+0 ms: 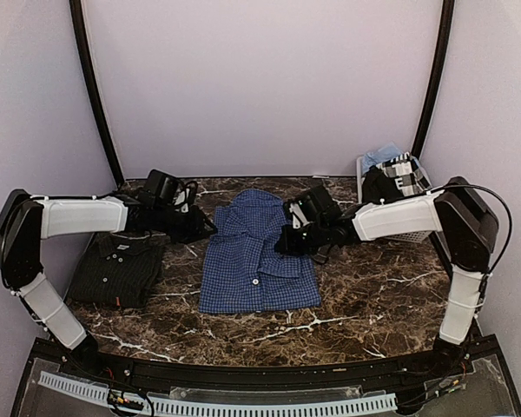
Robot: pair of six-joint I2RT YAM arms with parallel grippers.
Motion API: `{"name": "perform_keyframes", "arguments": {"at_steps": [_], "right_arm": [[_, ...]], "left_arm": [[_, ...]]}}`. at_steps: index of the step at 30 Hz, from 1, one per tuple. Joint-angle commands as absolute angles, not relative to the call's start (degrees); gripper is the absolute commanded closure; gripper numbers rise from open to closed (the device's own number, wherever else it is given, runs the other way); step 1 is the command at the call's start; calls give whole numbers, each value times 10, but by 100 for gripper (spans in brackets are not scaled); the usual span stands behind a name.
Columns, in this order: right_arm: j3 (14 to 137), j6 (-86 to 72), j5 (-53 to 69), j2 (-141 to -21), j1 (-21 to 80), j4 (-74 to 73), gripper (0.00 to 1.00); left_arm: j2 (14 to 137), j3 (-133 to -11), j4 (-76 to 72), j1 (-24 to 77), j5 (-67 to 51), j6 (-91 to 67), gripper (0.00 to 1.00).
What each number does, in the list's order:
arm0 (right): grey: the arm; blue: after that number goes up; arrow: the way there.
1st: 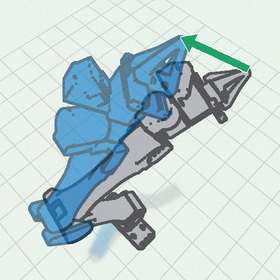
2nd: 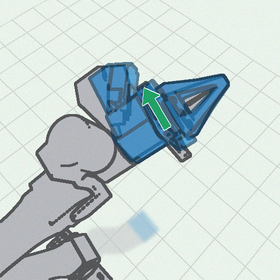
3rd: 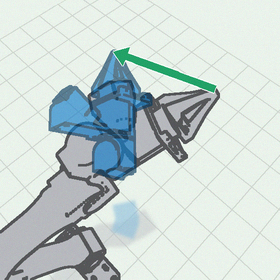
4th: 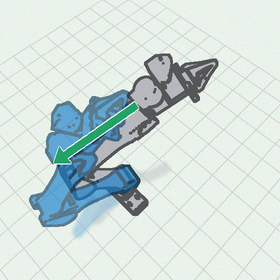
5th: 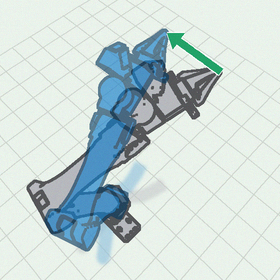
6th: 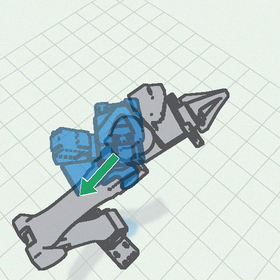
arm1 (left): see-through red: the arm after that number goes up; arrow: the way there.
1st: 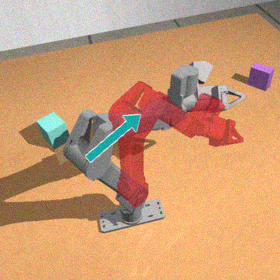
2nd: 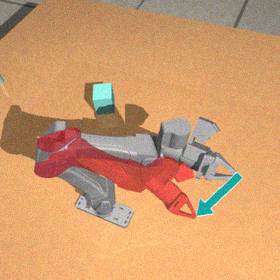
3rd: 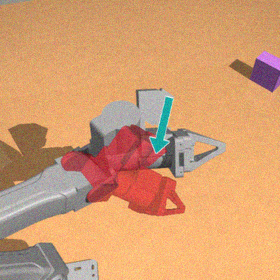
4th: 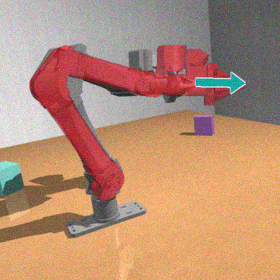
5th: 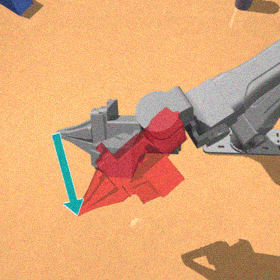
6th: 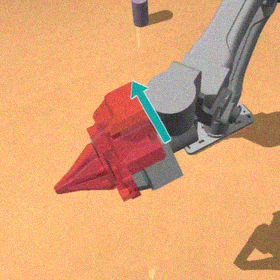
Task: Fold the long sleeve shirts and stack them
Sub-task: Fold the rectangle-folded shirt at the center of the board.
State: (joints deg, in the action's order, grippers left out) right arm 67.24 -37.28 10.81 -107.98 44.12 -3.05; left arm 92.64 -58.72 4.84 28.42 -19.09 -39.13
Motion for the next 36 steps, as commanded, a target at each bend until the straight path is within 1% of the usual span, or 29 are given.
{"name": "perform_keyframes", "arguments": {"at_steps": [1,3,9,15,17,21,25,27,30,32,34,36], "right_arm": [[694,-352,109,-1079,437,-43,98],[688,-346,94,-1068,438,-58,94],[623,-346,44,-985,438,-85,79],[561,-360,64,-930,439,-86,68],[539,-366,80,-917,439,-76,65],[503,-388,112,-899,439,-46,61],[475,-403,128,-892,438,-21,60],[466,-410,134,-894,439,-9,60],[458,-420,148,-900,439,14,60],[455,-427,156,-905,439,31,60],[454,-431,162,-911,438,40,60],[454,-436,167,-917,438,48,60]], "left_arm": [[921,-605,56,314,-200,-374,71],[947,-631,73,336,-180,-366,70],[1022,-727,102,396,-103,-353,66],[1125,-855,176,437,-21,-323,60],[1154,-890,202,449,10,-315,56],[1198,-943,252,463,62,-301,51],[1226,-982,292,474,105,-288,47],[1236,-995,304,476,115,-282,47],[1247,-1008,316,477,124,-278,49],[1249,-1010,319,477,126,-276,55],[1248,-1012,322,477,129,-277,63],[1247,-1015,326,478,129,-278,68]]}}
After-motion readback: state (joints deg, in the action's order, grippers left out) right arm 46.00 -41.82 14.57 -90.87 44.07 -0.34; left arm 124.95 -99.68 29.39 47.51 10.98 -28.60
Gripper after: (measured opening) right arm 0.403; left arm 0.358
